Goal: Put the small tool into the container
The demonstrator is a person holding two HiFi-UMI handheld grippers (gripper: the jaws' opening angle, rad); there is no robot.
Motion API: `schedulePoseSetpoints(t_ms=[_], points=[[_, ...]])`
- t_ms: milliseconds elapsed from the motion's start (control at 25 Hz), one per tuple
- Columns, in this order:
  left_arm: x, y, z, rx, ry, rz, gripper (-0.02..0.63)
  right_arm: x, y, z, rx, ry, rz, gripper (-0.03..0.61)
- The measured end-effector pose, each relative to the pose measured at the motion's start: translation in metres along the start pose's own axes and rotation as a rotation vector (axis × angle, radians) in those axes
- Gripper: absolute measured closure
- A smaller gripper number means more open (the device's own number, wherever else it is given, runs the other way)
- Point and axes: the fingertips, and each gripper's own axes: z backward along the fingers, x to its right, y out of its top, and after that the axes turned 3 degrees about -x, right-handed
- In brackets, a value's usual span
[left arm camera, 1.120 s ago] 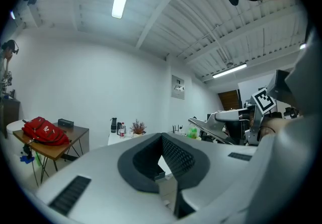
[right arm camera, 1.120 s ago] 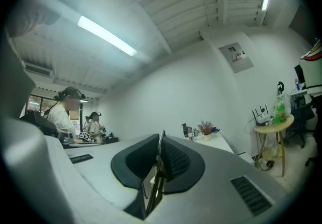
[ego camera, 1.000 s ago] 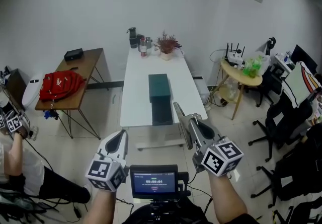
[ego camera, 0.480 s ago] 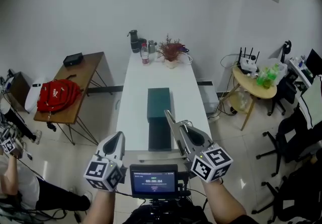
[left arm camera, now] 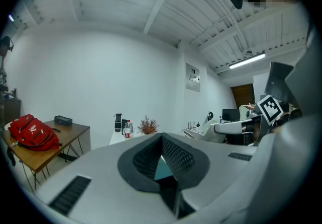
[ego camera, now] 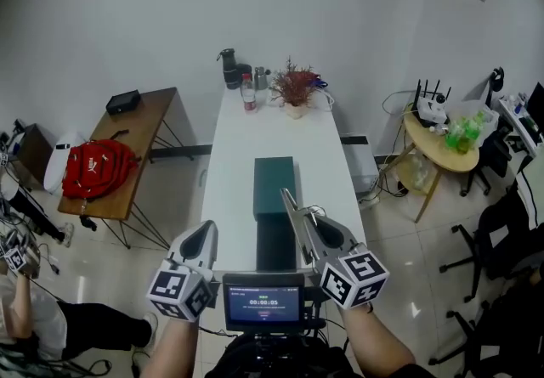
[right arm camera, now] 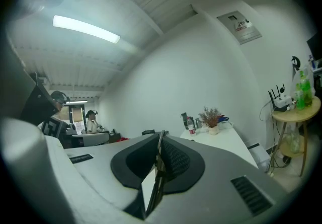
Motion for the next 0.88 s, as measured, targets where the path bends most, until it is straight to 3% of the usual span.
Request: schedulePoseSetpoints(t_ms=[280,480,880], points=[[-0.029,-0.019,-0.033,-0.035,-0.022,0.004,0.588,0.007,-0.041,-0.048,-0.089,-0.016,-0.043,0.554],[-0.051,-0.059,-0.069,-0.097,-0.019,0.032,0.588,0.033,-0.091,-0.088,-0.166,-0.060,-0.112,0.554],[-0.080,-0.169,-0.132,-0.241,0.006,0.135,0.588,0.073,-0.194,-0.144,-0.359,-0.123,-0.140,0.554]])
